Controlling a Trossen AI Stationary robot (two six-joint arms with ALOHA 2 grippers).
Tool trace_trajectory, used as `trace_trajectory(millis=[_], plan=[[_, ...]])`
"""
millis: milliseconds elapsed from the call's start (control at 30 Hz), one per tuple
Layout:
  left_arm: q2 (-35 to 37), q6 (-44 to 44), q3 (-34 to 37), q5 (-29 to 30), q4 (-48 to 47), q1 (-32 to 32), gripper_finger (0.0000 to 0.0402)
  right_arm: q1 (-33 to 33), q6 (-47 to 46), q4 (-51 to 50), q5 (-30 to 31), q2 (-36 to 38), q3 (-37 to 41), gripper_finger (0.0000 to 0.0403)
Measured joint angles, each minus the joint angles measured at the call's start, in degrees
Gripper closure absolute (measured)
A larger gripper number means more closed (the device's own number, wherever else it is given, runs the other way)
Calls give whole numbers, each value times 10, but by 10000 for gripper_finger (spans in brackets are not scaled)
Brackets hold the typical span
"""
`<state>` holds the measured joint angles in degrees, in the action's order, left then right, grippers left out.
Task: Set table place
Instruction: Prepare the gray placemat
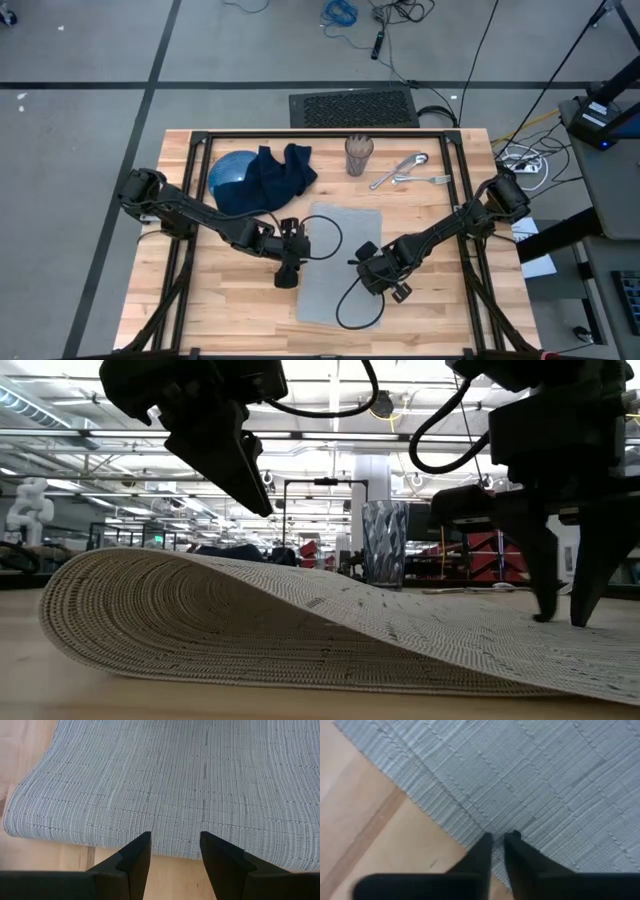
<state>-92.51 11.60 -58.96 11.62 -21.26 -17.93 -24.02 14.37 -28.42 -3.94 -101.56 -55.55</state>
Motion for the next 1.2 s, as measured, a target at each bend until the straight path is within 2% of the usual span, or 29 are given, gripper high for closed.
trace_trajectory(millis=[67,267,467,567,800,900,1067,1200], plan=[[0,0,0,0,0,0,245,0,0,0,-3,0,0,395],[0,0,0,0,9,2,245,0,-2,0,4,0,0,401],[0,-4,0,0,13,4,245,-5,2,-30,70,-5,-29,403],[0,-4,0,1,13,4,245,-5,10,-49,81,-5,-48,403],[-5,7,13,-1,16,3,245,-6,9,-67,89,-4,-68,403],[-23,16,15,-27,21,2,245,-6,-13,-77,85,-4,-68,403],[-45,24,15,-38,59,-33,238,-6,-34,-83,83,-3,-68,403],[-45,53,4,-8,58,-66,226,-6,-44,-82,81,-3,-68,403]])
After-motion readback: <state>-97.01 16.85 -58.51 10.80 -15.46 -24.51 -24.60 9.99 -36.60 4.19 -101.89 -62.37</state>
